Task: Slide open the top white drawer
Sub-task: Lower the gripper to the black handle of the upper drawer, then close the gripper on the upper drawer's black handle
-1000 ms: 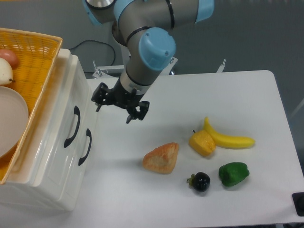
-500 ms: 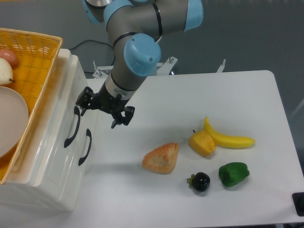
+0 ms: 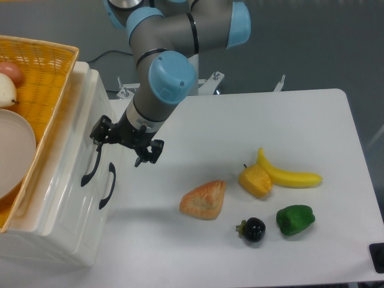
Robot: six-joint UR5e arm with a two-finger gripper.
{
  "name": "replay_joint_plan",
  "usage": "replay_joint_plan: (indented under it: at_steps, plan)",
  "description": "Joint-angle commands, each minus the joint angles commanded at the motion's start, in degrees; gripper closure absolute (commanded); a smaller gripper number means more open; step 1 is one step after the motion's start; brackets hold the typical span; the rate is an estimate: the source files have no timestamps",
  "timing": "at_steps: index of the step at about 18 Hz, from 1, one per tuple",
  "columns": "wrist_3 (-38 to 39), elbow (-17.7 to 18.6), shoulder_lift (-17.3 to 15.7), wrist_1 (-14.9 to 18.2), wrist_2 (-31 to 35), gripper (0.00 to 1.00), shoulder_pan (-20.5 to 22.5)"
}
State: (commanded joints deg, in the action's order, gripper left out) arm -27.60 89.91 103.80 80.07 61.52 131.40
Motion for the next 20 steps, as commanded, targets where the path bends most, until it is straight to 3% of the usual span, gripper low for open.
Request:
replay_joint_plan:
  at_steps: [20]
  plan:
    - [0.35,0.00,1.67,-0.09,0.26,0.07,-1.14]
